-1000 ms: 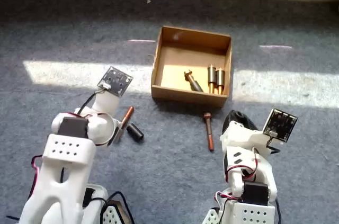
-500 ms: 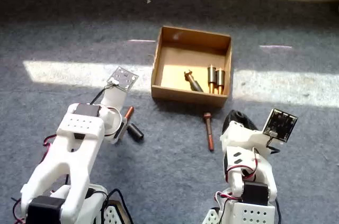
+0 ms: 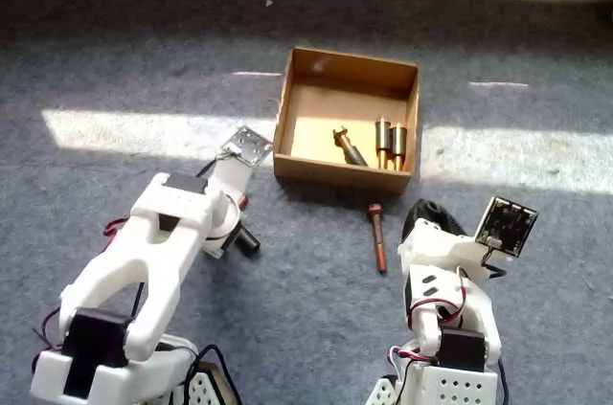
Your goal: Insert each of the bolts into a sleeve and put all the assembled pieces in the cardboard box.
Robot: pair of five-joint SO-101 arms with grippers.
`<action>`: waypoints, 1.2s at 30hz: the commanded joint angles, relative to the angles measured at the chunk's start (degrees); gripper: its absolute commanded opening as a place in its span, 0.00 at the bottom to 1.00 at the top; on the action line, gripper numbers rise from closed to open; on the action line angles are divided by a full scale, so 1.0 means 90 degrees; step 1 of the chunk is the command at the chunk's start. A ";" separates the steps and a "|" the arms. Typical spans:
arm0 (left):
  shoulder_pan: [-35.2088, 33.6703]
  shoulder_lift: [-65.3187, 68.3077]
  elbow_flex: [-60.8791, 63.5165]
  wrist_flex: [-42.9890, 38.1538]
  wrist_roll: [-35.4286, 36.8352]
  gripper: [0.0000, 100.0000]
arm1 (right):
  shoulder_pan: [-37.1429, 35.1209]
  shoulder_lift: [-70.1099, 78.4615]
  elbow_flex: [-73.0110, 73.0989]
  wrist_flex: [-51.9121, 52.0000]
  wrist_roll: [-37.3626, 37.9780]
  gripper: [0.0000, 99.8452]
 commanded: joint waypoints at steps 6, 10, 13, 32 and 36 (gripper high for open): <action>0.0073 0.0073 -0.0503 -0.0049 -0.0088 0.01 | 0.0083 -0.0103 -0.0044 -0.0181 0.0088 0.01; 0.0073 -0.0620 -0.0415 0.0020 -0.1201 0.01 | 0.0083 -0.0103 -0.0044 -0.0181 0.0088 0.01; 0.0093 -0.1167 -0.0298 0.0254 -0.2081 0.01 | 0.0083 -0.0103 -0.0044 -0.0181 0.0088 0.01; 0.0103 -0.2545 -0.0259 0.2149 -0.7658 0.01 | 0.0083 -0.0103 -0.0044 -0.0181 0.0098 0.01; 0.0161 -0.2545 -0.0269 0.2276 -0.8215 0.01 | 0.0083 -0.0103 -0.0044 -0.0181 0.0098 0.01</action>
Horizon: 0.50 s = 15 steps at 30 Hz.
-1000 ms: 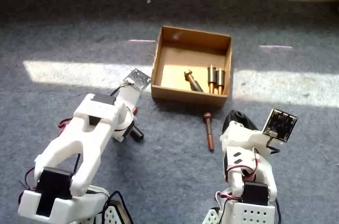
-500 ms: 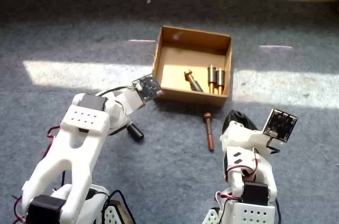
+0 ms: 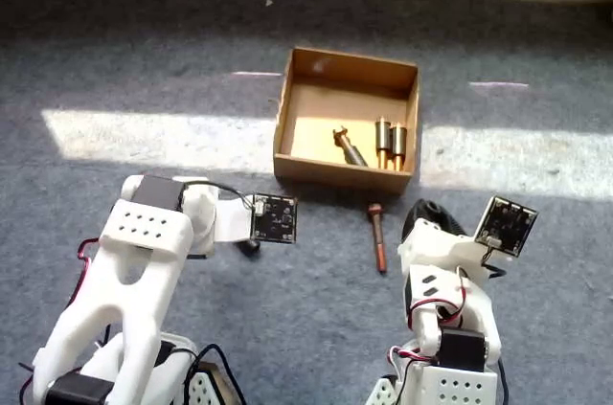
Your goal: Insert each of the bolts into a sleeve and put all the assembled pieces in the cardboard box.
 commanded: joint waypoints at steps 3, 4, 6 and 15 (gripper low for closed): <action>0.0337 -0.0200 -0.0024 0.0176 -0.1621 0.01 | 0.0083 -0.0103 -0.0044 -0.0181 0.0068 0.01; 0.0357 -0.0200 -0.0024 0.0244 -0.1621 0.01 | 0.0083 -0.0103 -0.0044 -0.0181 0.0068 0.01; 0.0376 -0.0200 -0.0024 0.0391 -0.1788 0.01 | 0.0083 -0.0103 -0.0044 -0.0181 0.0068 0.01; 0.0347 -0.0200 -0.0024 0.0869 -0.3438 0.01 | 0.0083 -0.0103 -0.0083 -0.0181 0.0068 0.01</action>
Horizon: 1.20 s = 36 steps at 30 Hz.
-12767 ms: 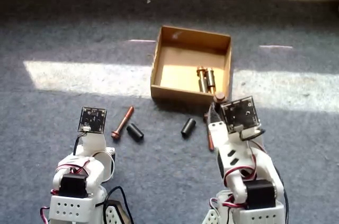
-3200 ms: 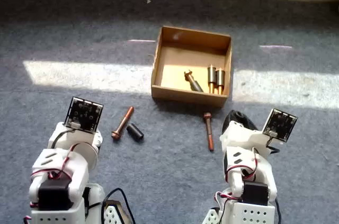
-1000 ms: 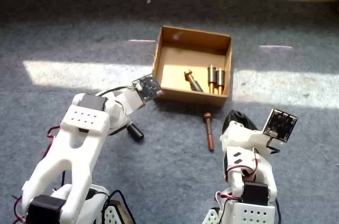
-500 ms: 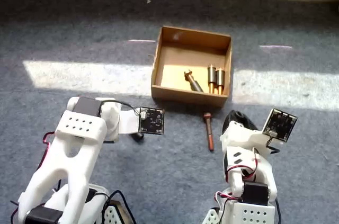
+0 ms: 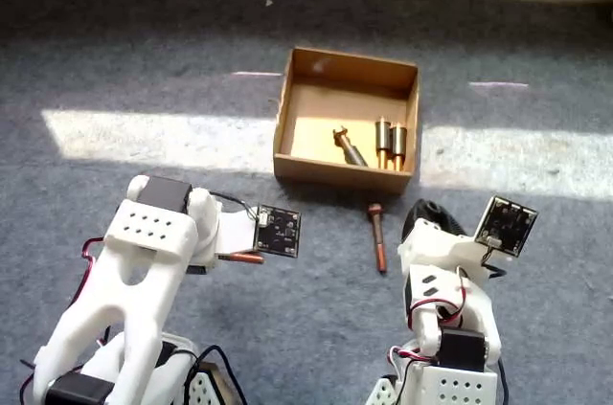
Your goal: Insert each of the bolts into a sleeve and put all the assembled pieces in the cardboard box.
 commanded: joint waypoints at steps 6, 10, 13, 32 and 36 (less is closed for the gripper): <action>0.0132 -0.0230 0.0200 0.0078 -0.3683 0.05 | 0.0083 -0.0103 -0.0093 -0.0181 0.0068 0.01; -0.0034 -0.0259 0.0161 0.0078 -0.3048 0.19 | 0.0073 -0.0103 -0.0093 -0.0181 0.0068 0.01; -0.0063 -0.0259 0.0103 -0.0215 -0.2647 0.19 | 0.0073 -0.0103 -0.0093 -0.0181 0.0068 0.01; -0.0015 -0.3326 0.0405 0.0283 0.3897 0.12 | 0.0073 -0.0103 -0.0073 -0.0181 0.0068 0.01; -0.0005 -0.4010 0.0698 0.0322 0.5753 0.12 | 0.0073 -0.0103 -0.0054 -0.0181 0.0068 0.01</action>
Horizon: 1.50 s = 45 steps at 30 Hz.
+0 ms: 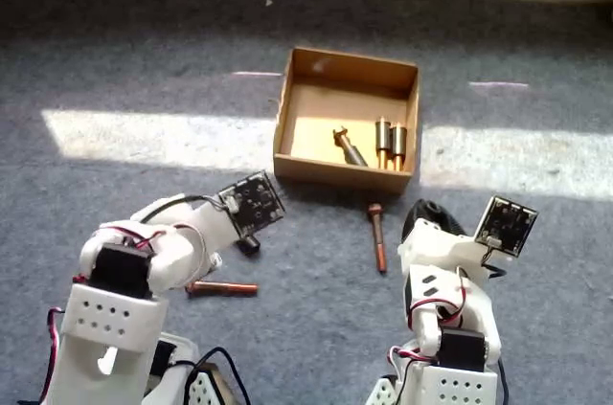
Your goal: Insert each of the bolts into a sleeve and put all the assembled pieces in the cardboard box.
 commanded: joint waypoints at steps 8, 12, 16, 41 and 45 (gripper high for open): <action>0.0024 0.0220 0.0044 0.0322 0.3468 0.12 | 0.0073 -0.0103 -0.0044 -0.0181 0.0068 0.01; -0.0005 0.1470 -0.0816 0.1153 0.3477 0.12 | 0.0073 -0.0103 -0.0044 -0.0181 0.0068 0.01; -0.0103 0.2466 -0.1284 0.1641 0.3604 0.12 | 0.0073 -0.0103 -0.0044 -0.0181 0.0068 0.01; -0.0103 0.5260 -0.1070 0.1084 0.4015 0.01 | 0.0073 -0.0103 -0.0044 -0.0181 0.0078 0.01; -0.0103 0.5670 -0.0640 0.0283 0.4015 0.01 | 0.0073 -0.0103 -0.0044 -0.0181 0.0078 0.01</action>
